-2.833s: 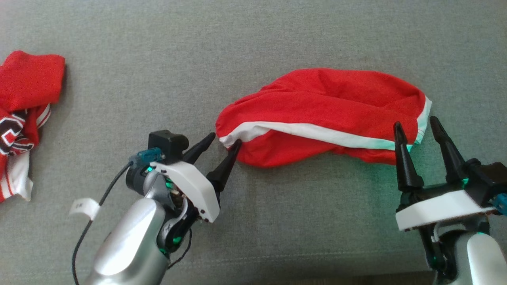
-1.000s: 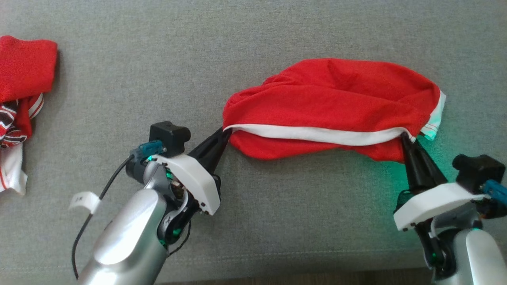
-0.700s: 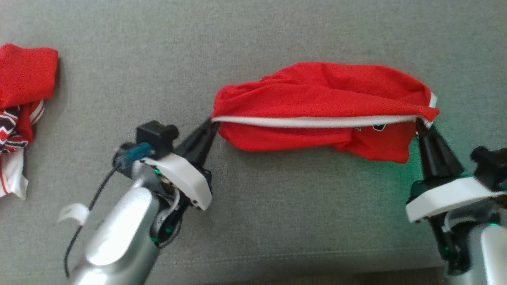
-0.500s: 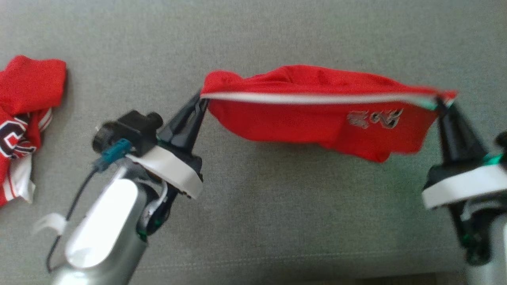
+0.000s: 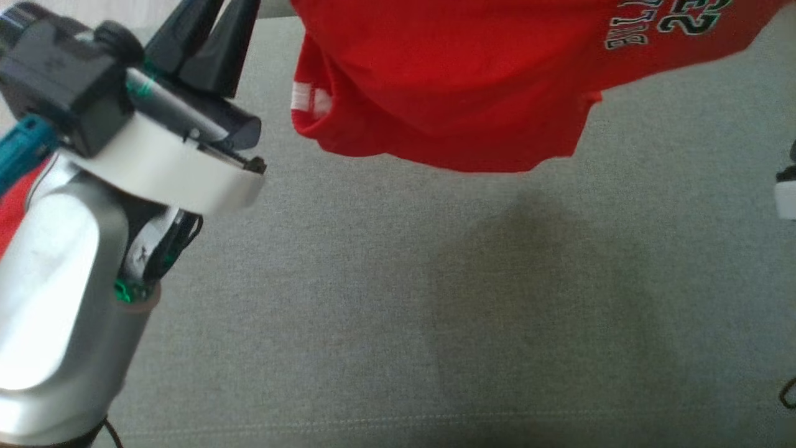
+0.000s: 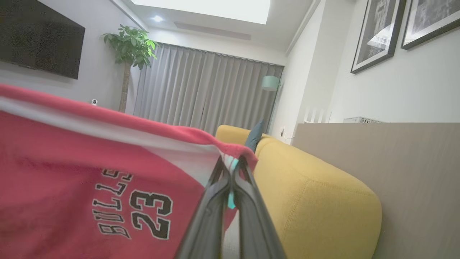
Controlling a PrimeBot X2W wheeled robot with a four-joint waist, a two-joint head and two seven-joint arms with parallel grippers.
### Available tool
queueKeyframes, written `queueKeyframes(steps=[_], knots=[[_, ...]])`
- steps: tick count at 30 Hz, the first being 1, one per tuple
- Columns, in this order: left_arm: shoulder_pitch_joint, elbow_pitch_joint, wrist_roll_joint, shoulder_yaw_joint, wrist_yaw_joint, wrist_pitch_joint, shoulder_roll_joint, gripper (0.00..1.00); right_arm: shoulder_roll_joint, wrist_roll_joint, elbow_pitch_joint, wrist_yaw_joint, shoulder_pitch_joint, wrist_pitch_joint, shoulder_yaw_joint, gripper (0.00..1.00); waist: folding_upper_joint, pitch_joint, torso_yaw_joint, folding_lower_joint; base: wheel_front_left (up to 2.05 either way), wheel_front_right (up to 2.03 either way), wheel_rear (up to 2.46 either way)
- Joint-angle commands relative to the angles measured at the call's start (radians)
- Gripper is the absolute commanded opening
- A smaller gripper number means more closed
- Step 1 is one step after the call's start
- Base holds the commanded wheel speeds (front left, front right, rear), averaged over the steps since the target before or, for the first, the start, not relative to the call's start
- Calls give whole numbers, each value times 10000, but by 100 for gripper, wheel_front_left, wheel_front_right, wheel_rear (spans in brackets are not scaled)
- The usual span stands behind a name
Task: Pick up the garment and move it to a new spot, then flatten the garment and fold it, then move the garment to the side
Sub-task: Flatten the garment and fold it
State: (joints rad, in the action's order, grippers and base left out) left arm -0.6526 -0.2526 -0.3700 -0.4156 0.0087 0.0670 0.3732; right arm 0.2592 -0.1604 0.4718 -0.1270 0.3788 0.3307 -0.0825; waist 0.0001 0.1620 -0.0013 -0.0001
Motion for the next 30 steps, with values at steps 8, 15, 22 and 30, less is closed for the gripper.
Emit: queueKeyframes(steps=[8, 15, 22, 30], knots=[[-830, 29, -353, 472, -15, 221, 237, 0, 19, -285, -4, -37, 749, 253, 191, 0, -1, 154, 18, 1, 0, 0, 0], [-2340, 1864, -525, 346, -481, -343, -310, 0, 205, -669, -1730, -37, 2637, -204, 647, 0, -1, 990, 12, 1, 0, 0, 0], [-4806, 5617, -706, 541, -912, -1893, -1156, 0, -108, -950, -5099, -37, 5974, -1484, 1462, 0, -1, 1608, -162, 1, 0, 0, 0], [-5787, 9728, -1093, 557, -1256, -3130, -1833, 0, -1069, -1148, -9184, -37, 7759, -3067, 2631, 0, -1, 2118, -467, 1, 0, 0, 0]])
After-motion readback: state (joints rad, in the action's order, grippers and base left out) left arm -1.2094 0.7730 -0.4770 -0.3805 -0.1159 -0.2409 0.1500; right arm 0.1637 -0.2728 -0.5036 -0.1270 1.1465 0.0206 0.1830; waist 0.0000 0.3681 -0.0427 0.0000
